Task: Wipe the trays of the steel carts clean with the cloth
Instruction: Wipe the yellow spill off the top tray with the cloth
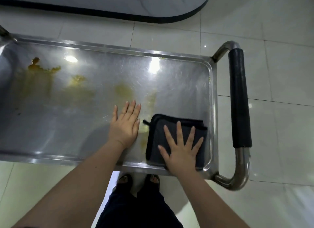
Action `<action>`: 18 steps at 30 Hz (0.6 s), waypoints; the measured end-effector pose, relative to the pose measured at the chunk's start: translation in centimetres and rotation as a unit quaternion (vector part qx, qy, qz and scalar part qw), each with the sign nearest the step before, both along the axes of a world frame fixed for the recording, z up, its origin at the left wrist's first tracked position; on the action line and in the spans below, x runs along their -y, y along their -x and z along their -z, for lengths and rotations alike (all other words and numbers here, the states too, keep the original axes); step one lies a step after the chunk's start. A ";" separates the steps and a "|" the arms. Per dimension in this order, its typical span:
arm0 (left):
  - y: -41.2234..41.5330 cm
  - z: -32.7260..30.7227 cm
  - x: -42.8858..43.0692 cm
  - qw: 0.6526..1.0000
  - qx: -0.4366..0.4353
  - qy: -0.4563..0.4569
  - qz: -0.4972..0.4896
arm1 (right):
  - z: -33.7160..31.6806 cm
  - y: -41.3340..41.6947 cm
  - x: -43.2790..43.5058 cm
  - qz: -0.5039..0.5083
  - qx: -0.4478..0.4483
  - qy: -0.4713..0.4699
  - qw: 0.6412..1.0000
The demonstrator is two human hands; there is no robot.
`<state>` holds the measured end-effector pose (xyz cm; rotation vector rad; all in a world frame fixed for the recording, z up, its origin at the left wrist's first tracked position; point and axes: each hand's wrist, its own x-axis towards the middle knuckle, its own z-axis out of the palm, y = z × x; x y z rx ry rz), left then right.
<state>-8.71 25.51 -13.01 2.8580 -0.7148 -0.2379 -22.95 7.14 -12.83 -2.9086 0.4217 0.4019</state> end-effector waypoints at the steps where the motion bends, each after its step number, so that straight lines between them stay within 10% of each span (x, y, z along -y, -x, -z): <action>1: 0.0 0.1 0.0 1.000 -0.007 -0.007 -0.001 | 0.0 1.8 -0.8 -0.008 0.004 0.001 1.000; 18: -9.9 -2.1 -3.9 0.997 -0.060 -0.019 0.033 | -1.0 0.8 -1.6 0.015 -0.048 0.046 0.998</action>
